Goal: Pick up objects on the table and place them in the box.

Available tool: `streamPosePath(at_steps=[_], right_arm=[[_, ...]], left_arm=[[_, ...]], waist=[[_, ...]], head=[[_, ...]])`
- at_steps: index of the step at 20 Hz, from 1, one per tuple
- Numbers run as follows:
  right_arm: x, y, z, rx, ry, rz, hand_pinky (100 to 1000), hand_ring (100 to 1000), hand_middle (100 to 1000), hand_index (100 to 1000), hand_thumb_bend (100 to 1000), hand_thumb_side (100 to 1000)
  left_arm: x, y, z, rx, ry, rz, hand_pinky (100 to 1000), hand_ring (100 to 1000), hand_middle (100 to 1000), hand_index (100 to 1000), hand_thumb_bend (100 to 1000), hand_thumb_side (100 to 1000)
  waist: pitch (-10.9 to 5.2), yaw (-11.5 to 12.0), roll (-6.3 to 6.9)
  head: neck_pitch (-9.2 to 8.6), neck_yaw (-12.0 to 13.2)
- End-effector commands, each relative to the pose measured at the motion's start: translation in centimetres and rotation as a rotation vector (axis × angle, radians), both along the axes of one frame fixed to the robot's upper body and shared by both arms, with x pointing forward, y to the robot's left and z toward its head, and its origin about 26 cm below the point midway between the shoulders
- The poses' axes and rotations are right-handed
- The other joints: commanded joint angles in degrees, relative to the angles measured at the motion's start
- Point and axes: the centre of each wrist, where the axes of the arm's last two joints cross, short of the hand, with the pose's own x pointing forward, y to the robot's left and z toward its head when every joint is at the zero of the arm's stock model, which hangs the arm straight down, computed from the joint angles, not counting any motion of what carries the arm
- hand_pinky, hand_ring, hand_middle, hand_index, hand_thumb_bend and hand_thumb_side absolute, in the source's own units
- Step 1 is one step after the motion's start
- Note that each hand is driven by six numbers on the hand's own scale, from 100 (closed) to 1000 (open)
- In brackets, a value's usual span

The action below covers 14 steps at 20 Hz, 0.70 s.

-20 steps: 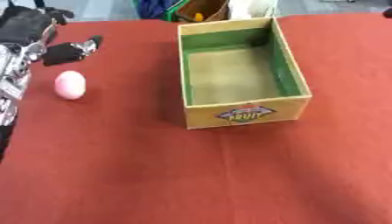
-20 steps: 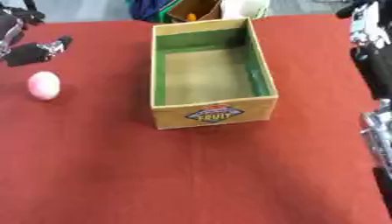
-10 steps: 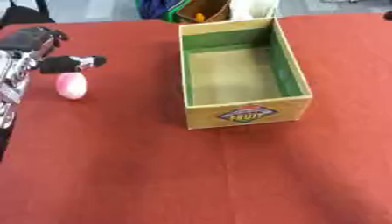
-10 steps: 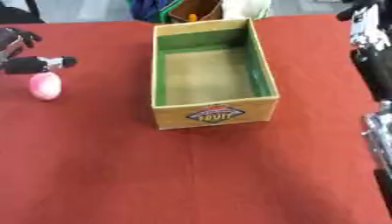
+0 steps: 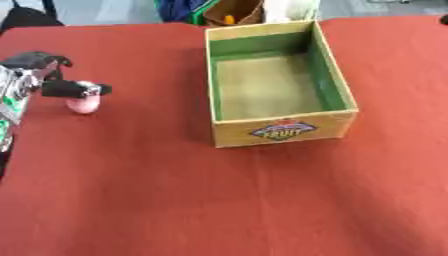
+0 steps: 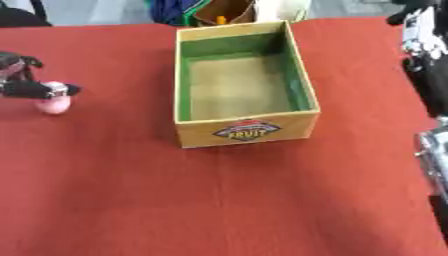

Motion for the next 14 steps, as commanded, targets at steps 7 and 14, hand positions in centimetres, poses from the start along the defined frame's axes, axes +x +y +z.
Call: streamPosePath(at_steps=[7, 14], right_arm=[[-0.34, 0.05, 0.8, -0.006, -0.025, 0.001, 536, 643, 582, 783, 100, 517], [-0.34, 0.05, 0.76, 0.0, -0.023, -0.001, 536, 643, 582, 783, 100, 516]], left_arm=[[0.0, 1.26, 0.64, -0.046, 0.018, -0.008, 550, 692, 626, 923, 538, 700], [0.11, 1.42, 0.26, -0.053, 0.032, -0.008, 535, 667, 617, 872, 437, 624]], waist=[[-0.91, -0.04, 0.1], [-0.92, -0.17, 0.16]], head=[[-0.36, 0.13], [-0.51, 0.28]])
